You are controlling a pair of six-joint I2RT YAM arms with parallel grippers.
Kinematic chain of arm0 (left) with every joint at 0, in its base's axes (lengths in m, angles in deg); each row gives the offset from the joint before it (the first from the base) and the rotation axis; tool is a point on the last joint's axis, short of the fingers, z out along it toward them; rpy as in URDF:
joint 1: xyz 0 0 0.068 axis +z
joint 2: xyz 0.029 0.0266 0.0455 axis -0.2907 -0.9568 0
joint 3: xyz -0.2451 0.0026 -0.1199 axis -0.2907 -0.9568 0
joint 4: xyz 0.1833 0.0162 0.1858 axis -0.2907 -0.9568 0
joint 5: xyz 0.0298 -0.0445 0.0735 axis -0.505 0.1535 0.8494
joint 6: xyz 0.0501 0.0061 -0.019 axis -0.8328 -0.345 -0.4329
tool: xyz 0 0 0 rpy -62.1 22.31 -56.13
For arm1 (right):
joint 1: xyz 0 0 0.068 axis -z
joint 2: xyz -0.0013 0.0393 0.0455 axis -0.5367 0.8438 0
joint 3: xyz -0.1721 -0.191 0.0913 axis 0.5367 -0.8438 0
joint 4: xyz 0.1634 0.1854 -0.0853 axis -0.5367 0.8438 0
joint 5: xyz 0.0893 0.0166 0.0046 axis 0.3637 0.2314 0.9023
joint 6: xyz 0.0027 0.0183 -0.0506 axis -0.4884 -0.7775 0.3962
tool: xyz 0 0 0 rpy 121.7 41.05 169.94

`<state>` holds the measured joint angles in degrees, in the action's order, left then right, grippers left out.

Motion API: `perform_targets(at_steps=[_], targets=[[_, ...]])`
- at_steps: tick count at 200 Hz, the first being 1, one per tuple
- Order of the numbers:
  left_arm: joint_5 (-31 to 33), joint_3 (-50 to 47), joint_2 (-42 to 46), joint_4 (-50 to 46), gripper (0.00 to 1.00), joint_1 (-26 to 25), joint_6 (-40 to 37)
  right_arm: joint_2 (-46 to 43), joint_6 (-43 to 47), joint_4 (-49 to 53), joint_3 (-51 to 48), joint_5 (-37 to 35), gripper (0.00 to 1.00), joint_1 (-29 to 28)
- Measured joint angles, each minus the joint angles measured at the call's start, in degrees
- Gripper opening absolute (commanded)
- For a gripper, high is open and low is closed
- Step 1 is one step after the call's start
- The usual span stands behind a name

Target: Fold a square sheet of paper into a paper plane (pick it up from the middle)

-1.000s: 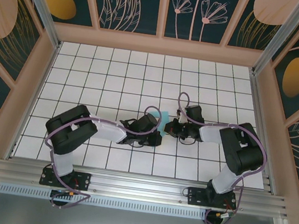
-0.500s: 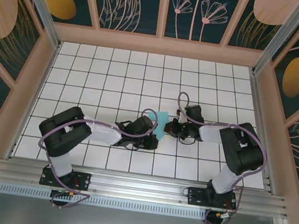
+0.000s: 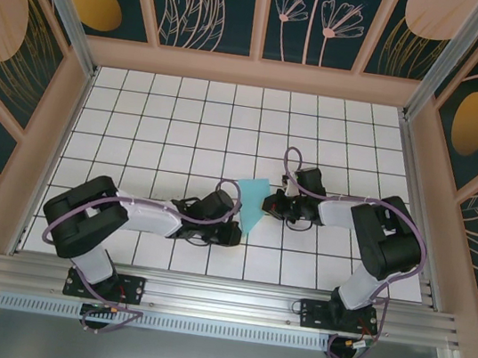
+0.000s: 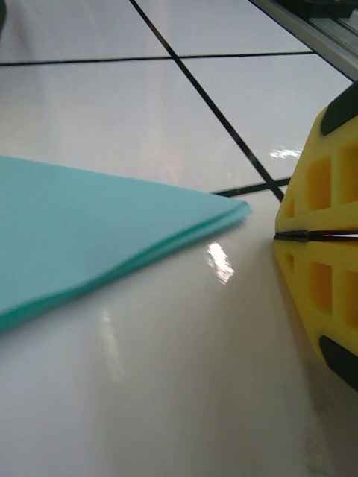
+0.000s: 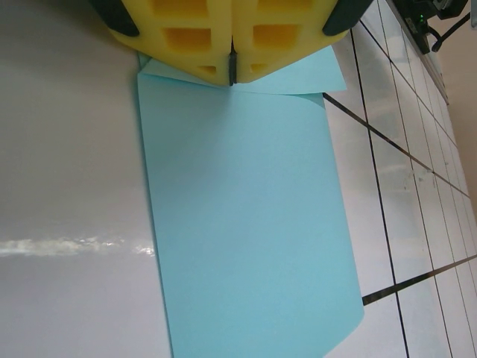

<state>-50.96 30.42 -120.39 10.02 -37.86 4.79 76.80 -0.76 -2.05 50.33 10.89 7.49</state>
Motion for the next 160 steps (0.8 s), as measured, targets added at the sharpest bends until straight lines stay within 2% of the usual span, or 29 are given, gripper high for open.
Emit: perform_targets(at_steps=[32,65,107,133,160], targets=[[0.92,1.09,4.04,-2.86,0.14,0.0,0.17,-0.04,-0.39,-0.02,0.0,0.09,0.03,0.0],[4.52,8.72,3.74,-3.32,0.13,0.13,-0.09,-2.05,-0.81,0.87,-0.02,-0.2,0.07,0.02],[9.2,16.04,-2.97,-2.64,0.11,1.73,-0.5,-8.83,-0.74,2.69,0.35,-1.57,0.08,0.74],[10.97,17.27,-8.61,-3.87,0.1,2.27,-0.74,-9.22,-0.74,3.34,0.37,-1.92,0.07,1.68],[12.28,17.27,-10.73,-6.38,0.1,2.27,-0.79,-8.7,-0.74,3.41,0.35,-1.53,0.07,1.75]])
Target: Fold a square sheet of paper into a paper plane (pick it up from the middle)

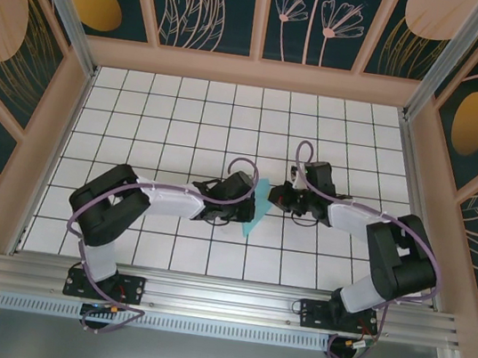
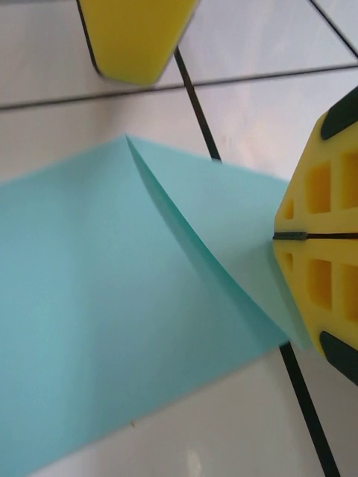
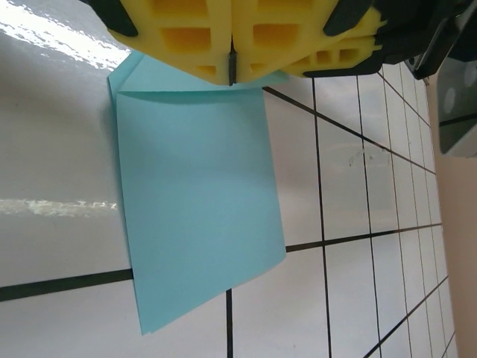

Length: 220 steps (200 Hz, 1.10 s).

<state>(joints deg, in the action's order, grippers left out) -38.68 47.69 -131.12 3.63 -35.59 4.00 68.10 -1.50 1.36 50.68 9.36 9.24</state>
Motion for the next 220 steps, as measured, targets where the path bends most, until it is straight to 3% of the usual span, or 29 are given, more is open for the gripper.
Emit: perform_targets(at_steps=[84,142,220], targets=[[0.46,-0.02,-0.96,-0.96,0.08,0.0,-3.1,7.32,0.85,0.02,0.04,-0.5,0.06,0.02],[0.46,-0.24,-1.05,-0.83,0.05,0.0,-4.87,7.52,1.27,0.92,1.31,-2.47,0.07,0.07],[0.44,-1.97,-0.5,1.86,0.07,0.0,-5.86,7.43,1.68,1.16,2.73,-2.6,0.09,4.39]])
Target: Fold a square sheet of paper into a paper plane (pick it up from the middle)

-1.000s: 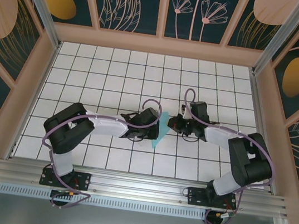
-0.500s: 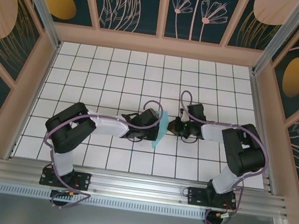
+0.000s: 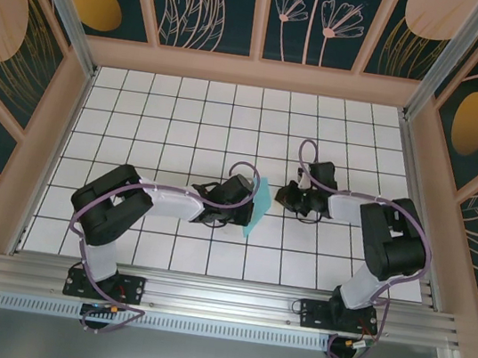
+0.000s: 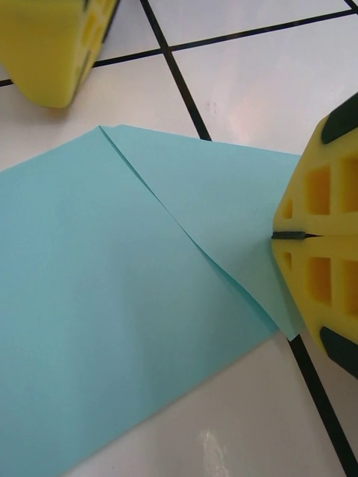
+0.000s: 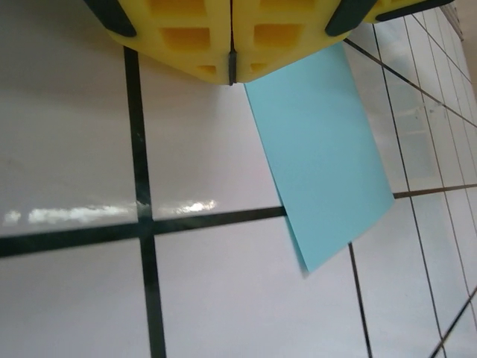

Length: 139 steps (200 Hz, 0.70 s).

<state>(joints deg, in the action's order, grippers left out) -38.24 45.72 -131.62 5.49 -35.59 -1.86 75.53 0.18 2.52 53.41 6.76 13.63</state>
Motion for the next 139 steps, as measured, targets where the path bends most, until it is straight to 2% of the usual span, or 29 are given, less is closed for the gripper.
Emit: perform_targets(at_steps=[51,88,139], targets=[[1.49,-0.96,3.23,-2.38,0.1,0.0,-0.59,-4.22,0.17,-0.22,-1.03,2.32,0.2,0.04],[4.42,-0.96,6.67,-2.4,0.11,0.0,-0.52,-4.87,0.63,-0.57,-2.56,4.52,0.35,0.02],[5.88,-0.96,4.92,-2.84,0.09,0.0,0.28,-4.42,0.59,-1.68,-3.54,7.26,0.38,-0.57]])
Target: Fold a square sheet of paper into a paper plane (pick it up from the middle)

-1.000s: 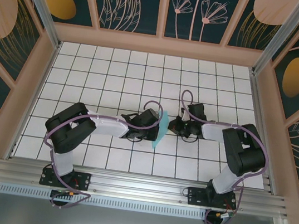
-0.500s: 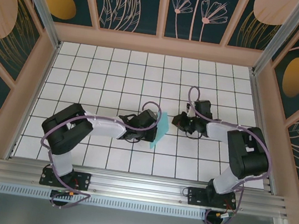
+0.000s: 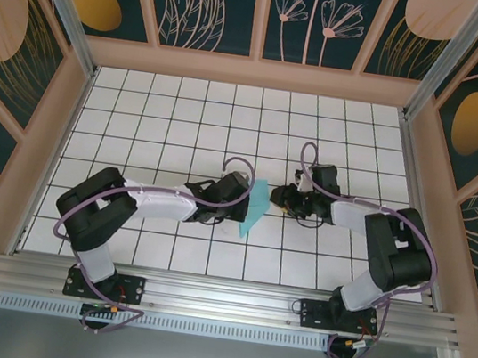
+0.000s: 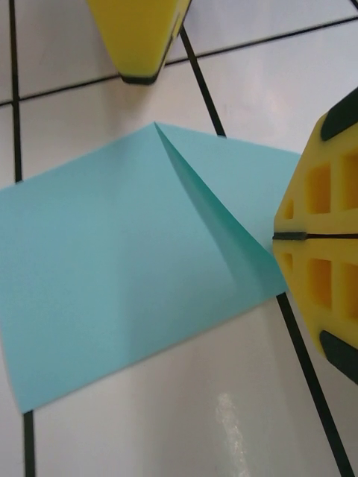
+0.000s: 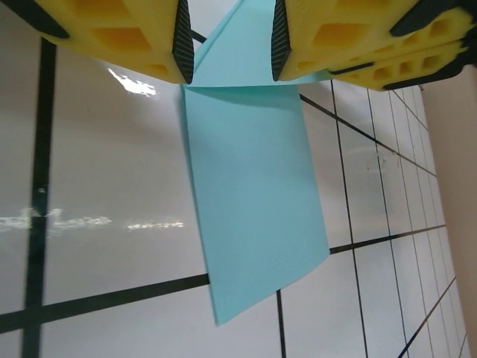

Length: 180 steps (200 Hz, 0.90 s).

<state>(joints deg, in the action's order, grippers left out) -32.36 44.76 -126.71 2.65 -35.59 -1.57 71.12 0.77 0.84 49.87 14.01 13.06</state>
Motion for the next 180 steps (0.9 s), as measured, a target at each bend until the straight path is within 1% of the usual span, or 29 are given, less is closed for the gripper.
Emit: perform_targets(at_steps=[36,117,180], targets=[[1.22,0.0,-1.09,-0.98,0.09,0.0,0.02,1.36,0.0,-0.52,0.0,0.59,0.39,-0.76],[1.77,0.02,-2.69,-1.49,0.08,0.0,-0.04,2.12,0.0,-1.05,0.0,0.7,0.41,-1.6],[1.86,0.02,-2.69,-1.51,0.08,0.0,-0.26,3.21,0.35,-2.14,0.11,4.66,0.37,-3.52]])
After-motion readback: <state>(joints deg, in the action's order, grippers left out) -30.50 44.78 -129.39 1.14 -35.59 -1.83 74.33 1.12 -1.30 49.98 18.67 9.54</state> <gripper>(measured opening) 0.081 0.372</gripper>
